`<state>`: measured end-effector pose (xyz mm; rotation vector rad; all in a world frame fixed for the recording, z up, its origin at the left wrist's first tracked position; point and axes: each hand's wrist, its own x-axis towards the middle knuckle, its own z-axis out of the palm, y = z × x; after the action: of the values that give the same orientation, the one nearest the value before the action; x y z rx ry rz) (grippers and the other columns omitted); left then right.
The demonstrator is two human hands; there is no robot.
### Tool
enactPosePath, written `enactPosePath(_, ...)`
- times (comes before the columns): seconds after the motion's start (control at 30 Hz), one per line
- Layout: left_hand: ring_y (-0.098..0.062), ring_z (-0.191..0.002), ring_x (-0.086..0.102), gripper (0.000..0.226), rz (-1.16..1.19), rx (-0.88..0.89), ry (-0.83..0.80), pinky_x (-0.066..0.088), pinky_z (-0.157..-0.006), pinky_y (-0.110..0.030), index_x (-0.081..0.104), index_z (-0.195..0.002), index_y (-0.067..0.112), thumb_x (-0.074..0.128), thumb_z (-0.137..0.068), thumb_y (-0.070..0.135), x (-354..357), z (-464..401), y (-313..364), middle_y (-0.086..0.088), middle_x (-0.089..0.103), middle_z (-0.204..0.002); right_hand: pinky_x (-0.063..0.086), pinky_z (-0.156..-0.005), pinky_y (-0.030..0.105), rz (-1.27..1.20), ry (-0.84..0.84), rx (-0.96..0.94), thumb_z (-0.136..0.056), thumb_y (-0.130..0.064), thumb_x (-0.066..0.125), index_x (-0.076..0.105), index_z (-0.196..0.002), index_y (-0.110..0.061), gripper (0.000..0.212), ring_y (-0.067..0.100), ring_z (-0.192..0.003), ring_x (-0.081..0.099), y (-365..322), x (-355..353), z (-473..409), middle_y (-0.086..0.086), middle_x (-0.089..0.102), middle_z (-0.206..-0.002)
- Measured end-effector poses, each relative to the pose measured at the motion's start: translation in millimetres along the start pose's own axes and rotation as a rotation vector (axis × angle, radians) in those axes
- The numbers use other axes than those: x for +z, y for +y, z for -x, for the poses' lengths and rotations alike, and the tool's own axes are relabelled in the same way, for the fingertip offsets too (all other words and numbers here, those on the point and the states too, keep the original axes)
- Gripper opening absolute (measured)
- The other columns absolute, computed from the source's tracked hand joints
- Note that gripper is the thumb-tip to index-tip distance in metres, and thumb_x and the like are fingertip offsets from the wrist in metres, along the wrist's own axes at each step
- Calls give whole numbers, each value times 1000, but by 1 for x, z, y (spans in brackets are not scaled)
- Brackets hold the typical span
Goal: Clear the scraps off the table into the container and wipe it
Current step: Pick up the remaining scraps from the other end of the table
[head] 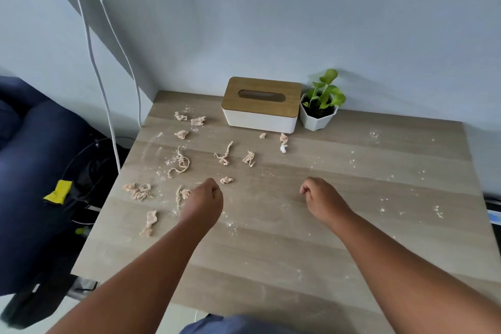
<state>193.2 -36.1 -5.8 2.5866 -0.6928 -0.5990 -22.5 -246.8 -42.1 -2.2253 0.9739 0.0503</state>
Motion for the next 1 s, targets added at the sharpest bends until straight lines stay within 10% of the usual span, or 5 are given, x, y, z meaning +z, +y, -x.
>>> enactPosePath(0.43, -23, -72, 61, 26, 13, 7, -79, 48, -60, -31, 60, -85, 24, 43, -84, 3, -9, -65, -9, 4, 65, -77, 50, -75, 34, 18, 99, 78, -72, 18, 49, 67, -100, -11, 44, 21, -87, 57, -18, 4, -18, 1, 58, -96)
enactPosePath(0.63, -29, -74, 61, 10, -185, 160, -63, 38, -59, -30, 55, -85, 22, 49, -90, 28, -6, -88, -19, 4, 64, -80, 49, -69, 37, 43, 253, 42, -85, 10, 53, 67, -88, -6, 21, 30, -81, 60, -31, 12, -33, 7, 63, -90)
enactPosePath(0.83, -30, -92, 72, 75, -506, 489, -74, 46, -65, -34, 46, -133, 24, 55, -81, 77, 10, -104, -40, -1, 60, -114, 47, -60, 35, 129, 260, 90, -90, -19, 62, 61, -90, -16, 4, 29, -76, 59, -38, 22, -49, 1, 58, -91)
enactPosePath(1.0, -32, -96, 71, 105, -544, 544, -83, 56, -76, -40, 38, -148, 16, 54, -74, 90, 15, -124, -46, -4, 57, -122, 55, -73, 39, 235, 195, 133, -83, -66, 68, 54, -129, -18, 67, 30, -99, 62, -35, 25, -69, 6, 54, -115)
